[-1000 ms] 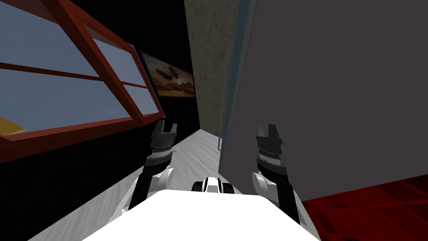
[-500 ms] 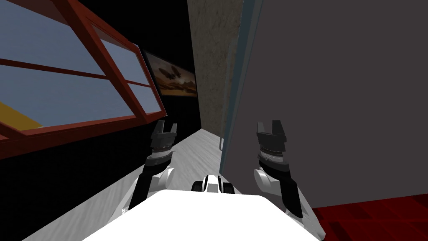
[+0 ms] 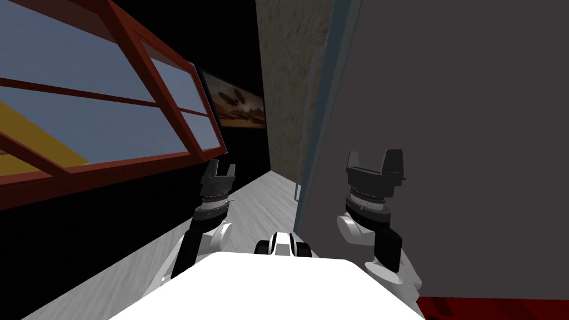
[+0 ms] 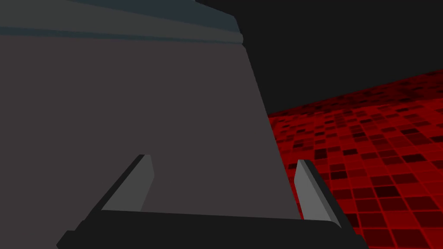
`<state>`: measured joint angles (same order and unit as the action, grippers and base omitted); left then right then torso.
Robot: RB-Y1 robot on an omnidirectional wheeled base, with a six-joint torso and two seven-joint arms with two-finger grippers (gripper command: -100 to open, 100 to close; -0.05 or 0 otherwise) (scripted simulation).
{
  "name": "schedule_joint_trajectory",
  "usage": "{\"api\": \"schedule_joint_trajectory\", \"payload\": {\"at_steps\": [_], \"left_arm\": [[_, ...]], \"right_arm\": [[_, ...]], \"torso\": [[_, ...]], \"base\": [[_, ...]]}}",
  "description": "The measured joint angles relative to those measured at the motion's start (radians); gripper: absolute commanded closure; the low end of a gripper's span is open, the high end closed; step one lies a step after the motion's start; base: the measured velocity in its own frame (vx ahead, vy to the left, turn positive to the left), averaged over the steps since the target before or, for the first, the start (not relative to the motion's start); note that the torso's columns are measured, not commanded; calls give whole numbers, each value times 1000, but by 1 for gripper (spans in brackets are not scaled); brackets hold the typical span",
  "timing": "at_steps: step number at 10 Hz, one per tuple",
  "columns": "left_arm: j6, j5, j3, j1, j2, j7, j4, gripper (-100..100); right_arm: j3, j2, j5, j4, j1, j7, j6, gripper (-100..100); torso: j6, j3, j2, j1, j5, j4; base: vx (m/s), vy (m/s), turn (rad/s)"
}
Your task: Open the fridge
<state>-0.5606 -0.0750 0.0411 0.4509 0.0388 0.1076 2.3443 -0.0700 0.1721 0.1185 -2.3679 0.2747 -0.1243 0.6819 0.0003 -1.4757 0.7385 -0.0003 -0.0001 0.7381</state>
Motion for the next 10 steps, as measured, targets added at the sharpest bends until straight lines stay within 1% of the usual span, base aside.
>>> {"api": "schedule_joint_trajectory", "payload": {"at_steps": [1, 2, 3, 4, 5, 6, 8, 10], "left_arm": [[0, 0, 0, 0, 0, 0, 0, 0], [0, 0, 0, 0, 0, 0, 0, 0], [0, 0, 0, 0, 0, 0, 0, 0], [0, 0, 0, 0, 0, 0, 0, 0], [0, 0, 0, 0, 0, 0, 0, 0], [0, 0, 0, 0, 0, 0, 0, 0], [0, 0, 0, 0, 0, 0, 0, 0], [0, 0, 0, 0, 0, 0, 0, 0]], "right_arm": [[-14, 17, 34, -12, -20, 4, 14, -100], [-17, 24, 50, -4, -46, 5, 27, -100], [-13, 30, 75, -9, -83, -3, 37, -100], [-22, 43, 109, -22, -115, -6, 54, -100], [-18, 48, 131, -13, -140, -7, 84, -100], [-19, 55, 157, -5, -176, -11, 113, -100], [-39, 70, 221, -20, -227, -9, 144, -100], [-41, 76, 273, -26, -273, -14, 184, -100]], "torso": [[0, 0, 0, 0, 0, 0], [0, 0, -1, 0, 0, 0], [-1, -1, -1, 1, 0, 0], [-1, -1, -1, 1, 0, 0], [0, 0, -1, 0, 0, 0], [0, 0, 0, 0, 0, 0], [0, 0, 0, 0, 0, 0], [0, 0, -1, 0, 0, 0]], "base": [[15, 4, 72], [19, 9, 122], [33, 11, 248], [25, 3, 66], [19, 8, 104], [16, 5, 86], [16, 2, 121], [18, 4, 120]]}}
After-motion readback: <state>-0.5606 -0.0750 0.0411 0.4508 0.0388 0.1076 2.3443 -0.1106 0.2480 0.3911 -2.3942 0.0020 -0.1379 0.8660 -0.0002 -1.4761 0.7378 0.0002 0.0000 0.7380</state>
